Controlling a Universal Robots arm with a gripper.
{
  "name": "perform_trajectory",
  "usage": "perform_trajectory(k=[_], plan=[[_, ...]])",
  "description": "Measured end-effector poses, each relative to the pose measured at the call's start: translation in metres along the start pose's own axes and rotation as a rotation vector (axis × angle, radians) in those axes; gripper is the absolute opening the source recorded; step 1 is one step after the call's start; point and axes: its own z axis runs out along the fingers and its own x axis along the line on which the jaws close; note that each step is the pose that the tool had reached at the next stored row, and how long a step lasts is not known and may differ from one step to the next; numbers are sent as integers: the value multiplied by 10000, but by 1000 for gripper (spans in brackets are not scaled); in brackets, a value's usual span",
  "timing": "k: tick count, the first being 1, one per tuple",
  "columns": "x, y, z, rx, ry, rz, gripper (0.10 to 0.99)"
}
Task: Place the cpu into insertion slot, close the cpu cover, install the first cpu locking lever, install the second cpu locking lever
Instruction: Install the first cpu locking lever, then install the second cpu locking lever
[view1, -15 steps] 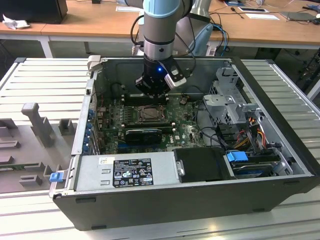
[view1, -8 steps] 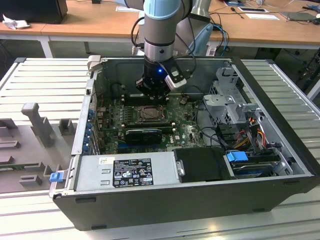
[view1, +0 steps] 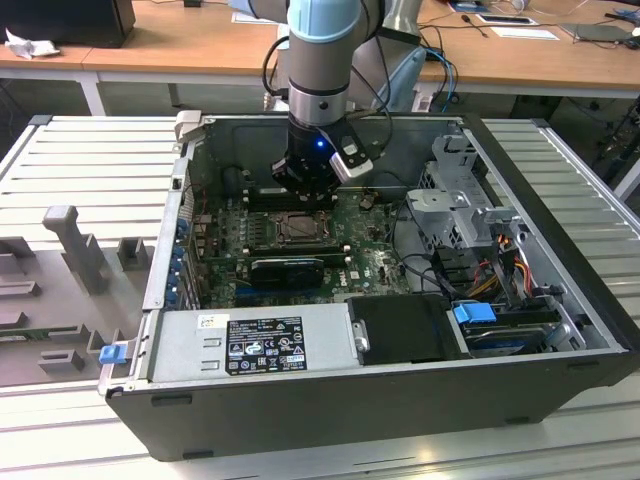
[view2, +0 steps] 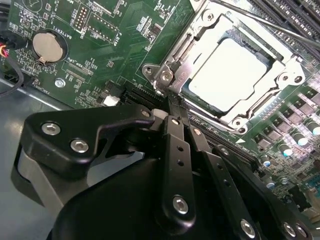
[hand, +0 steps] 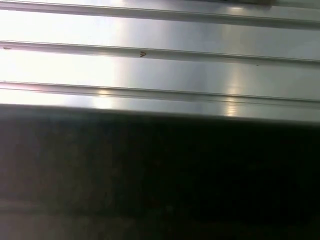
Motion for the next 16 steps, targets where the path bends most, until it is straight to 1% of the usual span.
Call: perform_trajectory(k=[1, 2, 3, 4, 8, 16], plan=[[-1, 2, -16, -6, -3, -2, 102], [-1, 3, -70, 5, 4, -3, 102], [-3, 8, -150, 4, 3, -3, 102], [-3, 9, -173, 3, 2, -5, 102], [-2, -18, -176, 5, 4, -4, 102], [0, -42, -177, 5, 4, -3, 102]])
